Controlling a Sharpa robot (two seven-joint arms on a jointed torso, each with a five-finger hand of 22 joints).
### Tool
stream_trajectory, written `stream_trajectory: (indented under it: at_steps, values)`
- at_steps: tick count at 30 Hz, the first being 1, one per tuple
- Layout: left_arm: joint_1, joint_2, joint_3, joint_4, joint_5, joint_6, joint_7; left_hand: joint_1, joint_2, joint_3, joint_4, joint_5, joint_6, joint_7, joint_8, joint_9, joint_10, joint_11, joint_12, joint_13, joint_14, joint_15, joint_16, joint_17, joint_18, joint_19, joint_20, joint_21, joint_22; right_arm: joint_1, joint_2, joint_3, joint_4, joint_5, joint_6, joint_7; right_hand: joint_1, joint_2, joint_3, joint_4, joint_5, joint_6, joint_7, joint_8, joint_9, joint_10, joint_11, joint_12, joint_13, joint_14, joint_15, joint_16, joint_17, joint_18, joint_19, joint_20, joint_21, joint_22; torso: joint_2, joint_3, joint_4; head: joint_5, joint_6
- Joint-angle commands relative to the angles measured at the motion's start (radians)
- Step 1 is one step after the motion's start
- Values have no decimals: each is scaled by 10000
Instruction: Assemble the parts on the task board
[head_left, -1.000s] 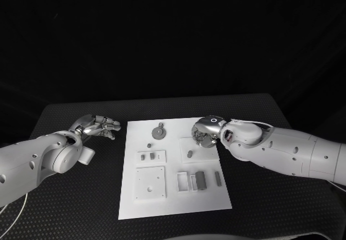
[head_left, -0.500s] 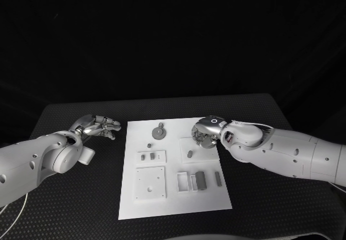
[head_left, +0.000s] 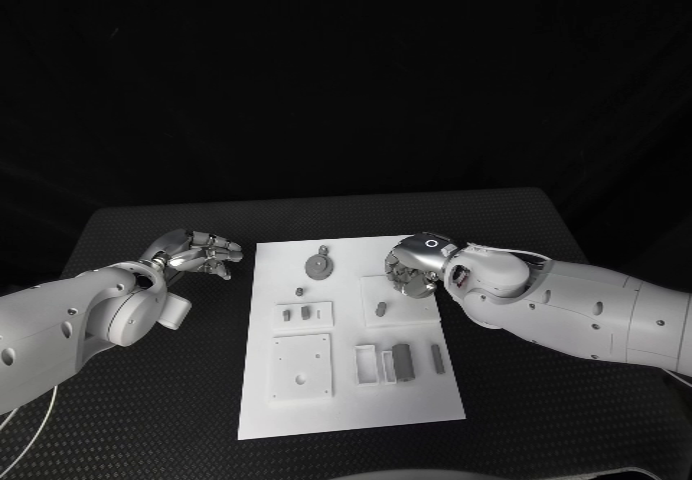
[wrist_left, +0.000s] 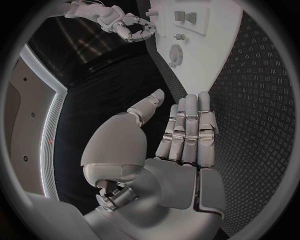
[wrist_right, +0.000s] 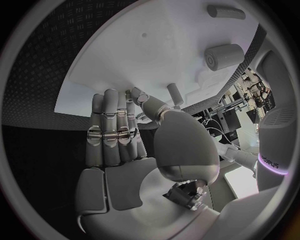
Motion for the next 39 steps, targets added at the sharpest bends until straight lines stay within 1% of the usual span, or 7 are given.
stream_trajectory:
  at_steps: [1, 5, 10, 15, 27, 28, 39]
  values:
    - [0, 14, 7, 10, 54, 134, 75, -66, 29, -55, -18, 21, -70, -3, 49, -7, 3, 72, -36, 17, -31, 26, -56, 12, 150, -34, -25, -31, -15, 15, 2, 35, 41, -28, -113, -28, 83, -21, 17, 8, 69, 56, -17, 46, 16, 88, 8, -16, 2, 35, -59, 36, 13, 136, 77, -24, 65, 14, -3, 4, 0, 9, -6]
    - [-4, 11, 6, 7, 54, 135, 74, -67, 28, -58, -19, 20, -71, -3, 50, -8, 2, 72, -36, 18, -30, 26, -58, 13, 149, -33, -26, -31, -20, 15, -19, 74, 105, 42, -113, -20, 79, -22, 15, 9, 69, 56, -17, 46, 20, 91, 7, -20, 6, 35, -60, 41, 16, 136, 82, -26, 65, 18, 0, 4, -10, 20, -11]
    - [-6, 15, 6, 8, 54, 144, 74, -69, 29, -60, -19, 21, -72, -3, 51, -8, 1, 72, -37, 19, -28, 26, -60, 15, 149, -32, -27, -30, -26, 29, -101, 191, 238, 91, -68, -32, 80, -18, 16, 8, 69, 55, -17, 47, 24, 93, 6, -24, 9, 35, -62, 44, 19, 136, 87, -28, 64, 21, -1, 2, -8, 17, -12]
    - [-6, 12, 6, 13, 54, 144, 70, -69, 29, -62, -21, 20, -73, -3, 52, -8, 0, 72, -37, 21, -28, 26, -63, 17, 148, -31, -28, -30, -30, 118, -198, 251, 404, 193, 43, -55, 77, -18, 15, 9, 69, 55, -17, 47, 28, 96, 6, -27, 12, 35, -63, 47, 21, 136, 90, -29, 63, 24, -2, -6, -14, 2, 2]
    - [-6, 3, 6, 29, 54, 164, 57, -72, 28, -68, -25, 20, -75, -2, 55, -9, -6, 73, -38, 24, -27, 27, -70, 22, 146, -31, -28, -31, -44, 196, -290, 290, 811, 530, 123, -37, 67, -11, 14, 9, 69, 50, -15, 45, 38, 99, 6, -40, 20, 29, -65, 53, 26, 136, 94, -30, 57, 31, 2, -8, -1, -2, -1]
    - [-6, 4, 6, 29, 54, 164, 59, -72, 28, -69, -25, 20, -75, -3, 55, -9, -6, 74, -38, 24, -27, 27, -71, 22, 145, -31, -28, -31, -45, 196, -284, 290, 870, 563, 120, -30, 67, -10, 14, 9, 69, 49, -15, 45, 39, 99, 6, -41, 21, 29, -65, 53, 26, 136, 94, -31, 57, 31, 2, -8, 3, 54, -6]
    - [-6, 18, 6, 45, 54, 139, 82, -70, 30, -71, -29, 21, -78, -2, 57, -11, -10, 74, -39, 27, -25, 27, -76, 26, 144, -29, -30, -31, -56, 190, -2, 290, 1784, 673, 44, 67, 67, 1, 19, 7, 69, 40, -13, 40, 46, 96, 7, -55, 26, 24, -68, 58, 30, 136, 100, -34, 51, 36, 1, -19, 21, 288, -51]
